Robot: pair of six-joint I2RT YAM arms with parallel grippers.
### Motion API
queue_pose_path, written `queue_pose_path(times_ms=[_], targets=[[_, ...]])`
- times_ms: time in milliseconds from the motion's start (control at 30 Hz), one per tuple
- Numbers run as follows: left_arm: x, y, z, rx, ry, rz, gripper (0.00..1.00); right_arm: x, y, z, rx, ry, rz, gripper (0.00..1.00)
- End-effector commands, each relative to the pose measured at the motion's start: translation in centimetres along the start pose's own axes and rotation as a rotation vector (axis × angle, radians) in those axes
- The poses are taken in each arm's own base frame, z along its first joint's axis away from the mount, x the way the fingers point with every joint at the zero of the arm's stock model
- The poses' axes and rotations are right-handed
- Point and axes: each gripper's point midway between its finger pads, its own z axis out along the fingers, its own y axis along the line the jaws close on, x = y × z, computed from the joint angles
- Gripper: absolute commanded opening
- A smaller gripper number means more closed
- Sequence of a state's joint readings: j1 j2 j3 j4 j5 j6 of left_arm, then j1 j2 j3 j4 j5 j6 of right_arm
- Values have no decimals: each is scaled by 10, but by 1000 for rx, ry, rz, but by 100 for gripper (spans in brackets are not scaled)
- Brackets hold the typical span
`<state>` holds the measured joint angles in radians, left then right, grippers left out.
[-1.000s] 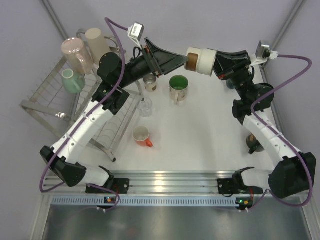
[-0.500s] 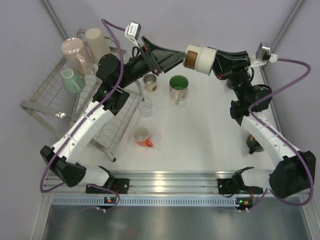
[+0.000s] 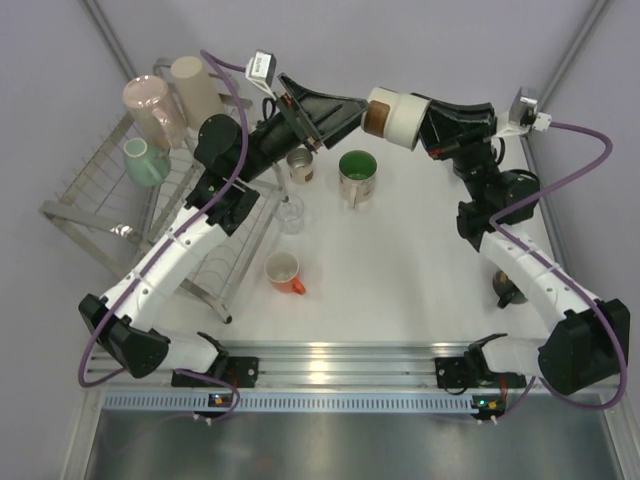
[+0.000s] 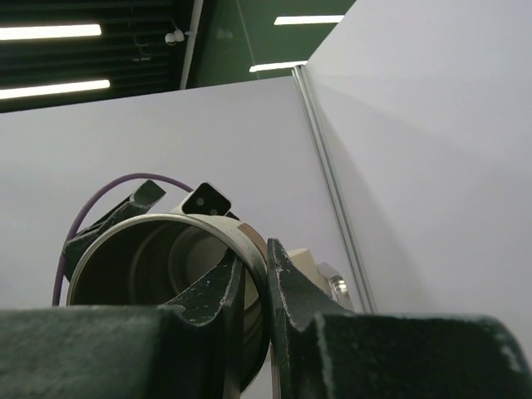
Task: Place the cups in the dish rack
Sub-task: Pass the cup from the right arm to the left
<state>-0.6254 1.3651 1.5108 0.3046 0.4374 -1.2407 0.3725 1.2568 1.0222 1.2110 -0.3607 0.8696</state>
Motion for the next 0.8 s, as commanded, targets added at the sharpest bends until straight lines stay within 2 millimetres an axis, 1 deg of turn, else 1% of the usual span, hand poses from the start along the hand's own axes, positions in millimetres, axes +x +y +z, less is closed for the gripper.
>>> queue_pose_path(times_ms=[0,133,300,333,367,467,500,533,567,600,767], targets=[[-4,-23,-9,34,-43,-26,98,-42,45,13,-120,-123,-97,0],[-2,-20,-8,27,-39,-57,98,-49,48,14,-137,-157,-99,0],[-1,-22,-8,49,-35,-72,98,-43,41,19,-135,-167,-90,0],[-2,-23,-8,53,-36,-75,98,-44,43,20,-142,-176,-86,0],[-1,-25,-7,60,-30,-76,98,-42,42,20,-142,-177,-80,0],[-3,-22,-6,61,-39,-82,98,-33,38,23,-134,-164,-89,0],[-4,-26,-6,81,-45,-87,98,-31,38,24,-134,-162,-91,0],[-3,-25,-7,92,-49,-93,98,-29,37,24,-131,-157,-95,0],[-3,-27,-7,106,-49,-97,98,-22,34,26,-116,-141,-103,0],[-4,-31,-7,125,-50,-104,98,-19,32,25,-109,-136,-105,0],[-2,-26,-5,118,-51,-107,94,-12,28,25,-90,-150,-100,0]])
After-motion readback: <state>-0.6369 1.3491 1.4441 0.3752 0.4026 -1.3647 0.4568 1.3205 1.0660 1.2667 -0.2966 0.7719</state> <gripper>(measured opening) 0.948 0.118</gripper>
